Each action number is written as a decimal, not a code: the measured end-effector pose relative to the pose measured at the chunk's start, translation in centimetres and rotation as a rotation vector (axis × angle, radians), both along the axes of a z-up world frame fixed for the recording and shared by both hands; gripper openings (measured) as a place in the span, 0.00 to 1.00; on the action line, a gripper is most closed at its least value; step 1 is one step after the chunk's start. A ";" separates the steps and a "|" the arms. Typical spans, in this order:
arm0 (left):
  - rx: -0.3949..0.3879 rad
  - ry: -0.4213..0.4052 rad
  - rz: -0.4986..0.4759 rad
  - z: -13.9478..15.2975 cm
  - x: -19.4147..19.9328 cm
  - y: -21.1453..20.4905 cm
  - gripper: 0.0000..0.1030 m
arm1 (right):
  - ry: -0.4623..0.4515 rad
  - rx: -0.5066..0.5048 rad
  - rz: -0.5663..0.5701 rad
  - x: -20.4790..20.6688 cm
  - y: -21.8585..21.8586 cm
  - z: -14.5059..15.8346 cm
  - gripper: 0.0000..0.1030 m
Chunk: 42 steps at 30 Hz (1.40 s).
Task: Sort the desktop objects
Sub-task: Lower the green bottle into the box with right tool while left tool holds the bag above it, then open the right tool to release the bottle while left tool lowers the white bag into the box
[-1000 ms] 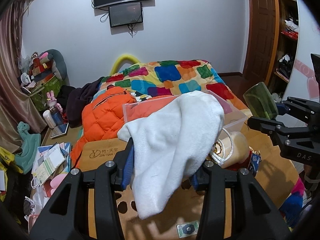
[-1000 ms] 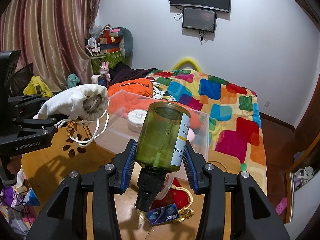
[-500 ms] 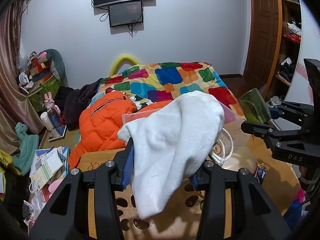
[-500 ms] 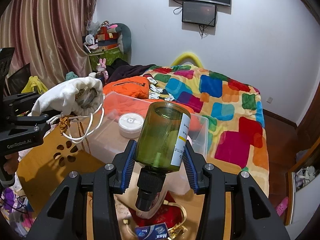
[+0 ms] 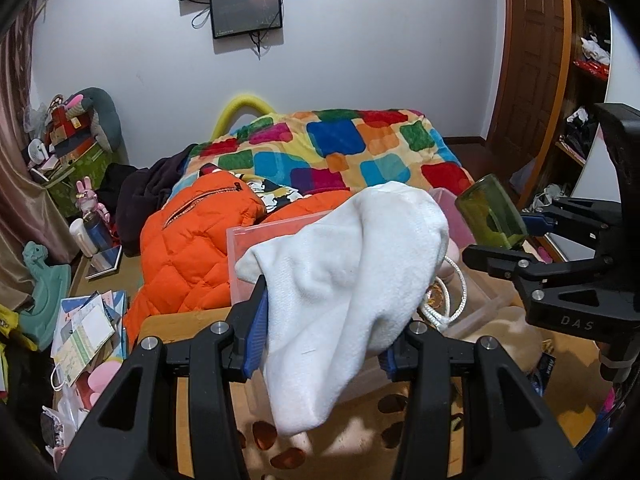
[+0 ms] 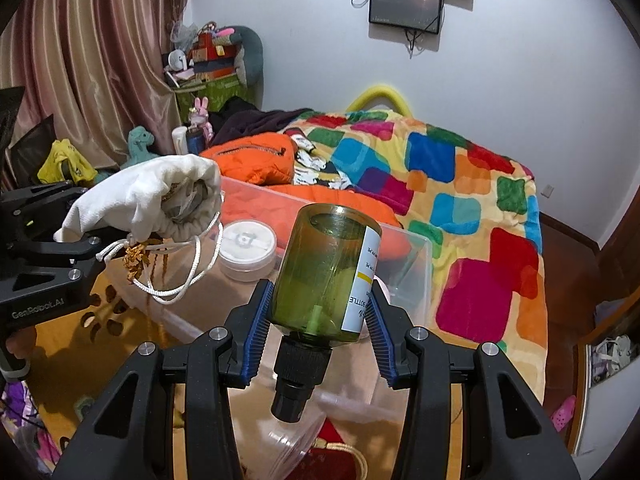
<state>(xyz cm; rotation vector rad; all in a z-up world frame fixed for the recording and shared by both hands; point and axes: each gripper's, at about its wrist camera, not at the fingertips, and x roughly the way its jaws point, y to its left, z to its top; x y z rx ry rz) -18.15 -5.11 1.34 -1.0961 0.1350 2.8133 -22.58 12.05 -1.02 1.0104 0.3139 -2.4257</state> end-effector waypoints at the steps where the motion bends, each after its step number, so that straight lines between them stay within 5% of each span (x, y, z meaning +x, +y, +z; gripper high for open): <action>1: -0.003 -0.004 -0.001 -0.2 -0.2 0.0 0.44 | -0.006 0.003 0.002 -0.2 -0.1 -0.2 0.41; 23: -0.023 -0.087 -0.023 -3.7 -1.9 0.2 0.44 | -0.085 0.056 0.061 -1.4 -2.5 -2.5 0.40; 42: -0.076 -0.080 -0.039 -3.4 -1.7 0.8 0.46 | -0.094 0.025 0.052 -1.0 -2.2 -2.7 0.40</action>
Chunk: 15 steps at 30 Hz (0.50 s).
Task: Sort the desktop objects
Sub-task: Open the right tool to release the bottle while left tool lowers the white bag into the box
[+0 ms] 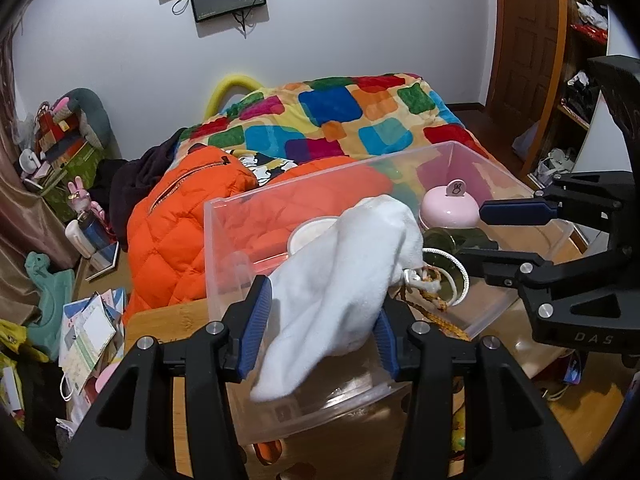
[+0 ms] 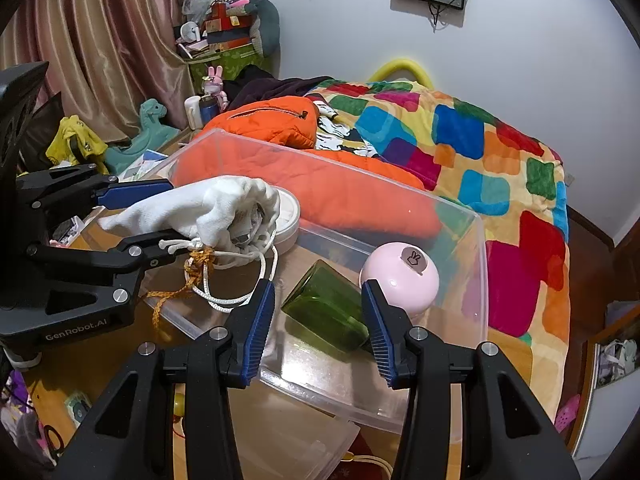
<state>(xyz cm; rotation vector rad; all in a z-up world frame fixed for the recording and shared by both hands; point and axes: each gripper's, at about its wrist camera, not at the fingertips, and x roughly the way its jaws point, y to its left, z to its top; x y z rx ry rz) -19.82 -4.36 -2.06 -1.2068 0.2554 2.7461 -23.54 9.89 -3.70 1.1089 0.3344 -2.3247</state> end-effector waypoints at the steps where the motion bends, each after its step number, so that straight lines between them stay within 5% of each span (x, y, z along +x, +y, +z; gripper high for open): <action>1: -0.004 0.000 0.002 0.0 0.0 0.0 0.47 | -0.001 -0.002 -0.001 0.0 0.1 0.0 0.40; 8: -0.047 0.019 0.006 0.3 0.9 0.0 0.61 | -0.002 -0.006 -0.004 0.3 0.1 0.2 0.40; 15: -0.059 0.028 0.015 0.6 1.4 -0.1 0.64 | 0.032 0.012 -0.007 1.5 0.3 0.9 0.41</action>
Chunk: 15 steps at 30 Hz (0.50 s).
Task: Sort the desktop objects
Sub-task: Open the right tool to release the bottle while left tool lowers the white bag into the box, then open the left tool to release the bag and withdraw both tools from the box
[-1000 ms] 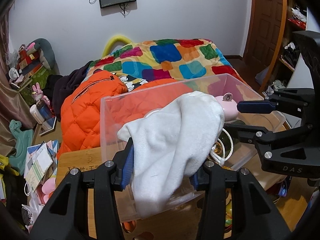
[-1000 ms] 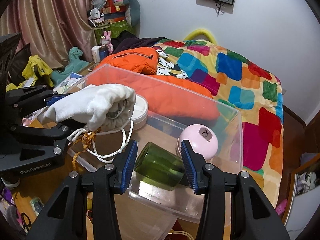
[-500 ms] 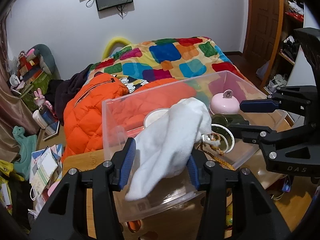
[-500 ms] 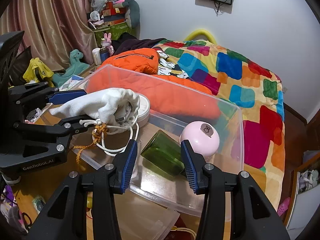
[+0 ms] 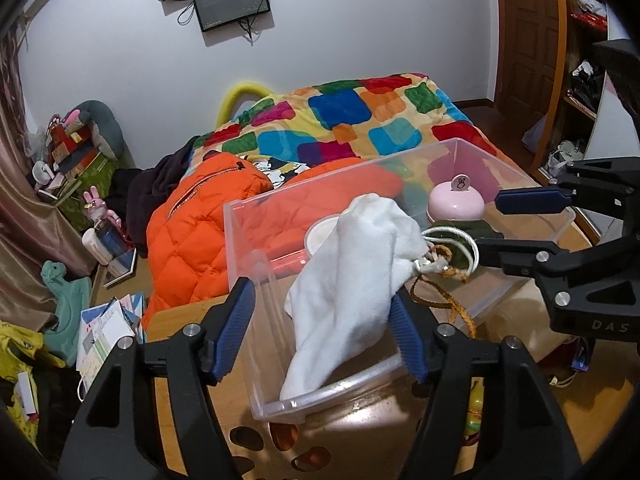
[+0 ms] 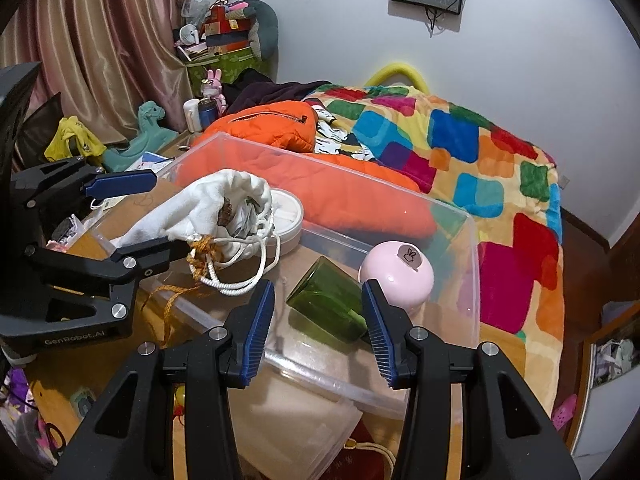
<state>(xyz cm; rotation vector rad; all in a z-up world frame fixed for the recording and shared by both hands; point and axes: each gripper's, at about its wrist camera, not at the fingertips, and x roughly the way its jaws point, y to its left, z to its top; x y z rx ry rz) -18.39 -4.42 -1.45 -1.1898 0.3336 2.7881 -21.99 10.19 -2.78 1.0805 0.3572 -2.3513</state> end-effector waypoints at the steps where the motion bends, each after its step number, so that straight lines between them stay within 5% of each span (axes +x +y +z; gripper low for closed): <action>1: 0.001 0.000 0.001 0.1 0.1 0.0 0.64 | 0.004 0.001 -0.003 0.2 0.1 0.1 0.41; 15: 0.018 0.090 -0.006 3.4 3.4 0.5 0.80 | 0.118 0.023 -0.044 4.2 1.7 2.7 0.56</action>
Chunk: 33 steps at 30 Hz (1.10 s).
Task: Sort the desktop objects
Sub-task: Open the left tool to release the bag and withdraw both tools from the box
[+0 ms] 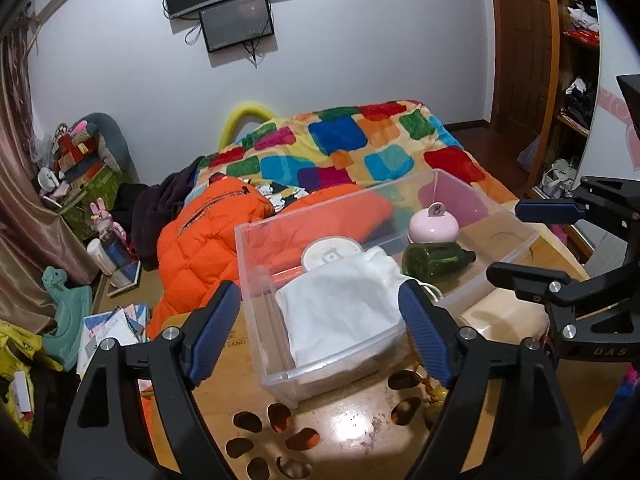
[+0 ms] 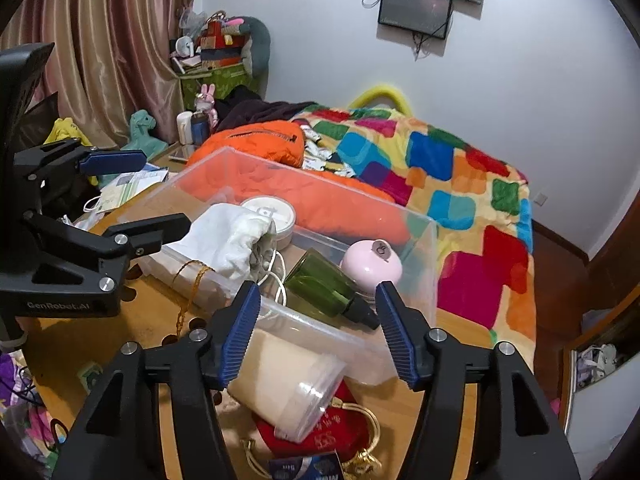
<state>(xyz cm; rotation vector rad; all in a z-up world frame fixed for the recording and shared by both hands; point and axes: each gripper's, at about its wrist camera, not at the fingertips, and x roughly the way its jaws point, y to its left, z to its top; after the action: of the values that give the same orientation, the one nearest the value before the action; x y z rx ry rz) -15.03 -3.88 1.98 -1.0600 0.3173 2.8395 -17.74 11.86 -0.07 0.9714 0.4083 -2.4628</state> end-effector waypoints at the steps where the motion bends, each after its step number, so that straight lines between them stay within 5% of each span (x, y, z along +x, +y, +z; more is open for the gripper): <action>1: -0.003 0.006 -0.001 0.2 0.2 0.1 0.80 | 0.008 0.002 -0.005 0.3 0.1 0.1 0.57; 8: -0.006 0.042 -0.019 1.2 2.2 0.8 0.86 | 0.066 0.020 -0.054 2.2 1.0 0.8 0.73; 33: 0.059 -0.019 -0.022 -1.1 6.7 1.5 0.90 | 0.006 -0.039 -0.155 6.3 5.7 -1.5 0.75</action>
<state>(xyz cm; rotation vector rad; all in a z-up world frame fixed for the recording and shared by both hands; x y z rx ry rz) -8.29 -2.40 0.87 -1.0645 0.2410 2.7994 -11.48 17.59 -1.62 1.0135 0.2955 -2.6020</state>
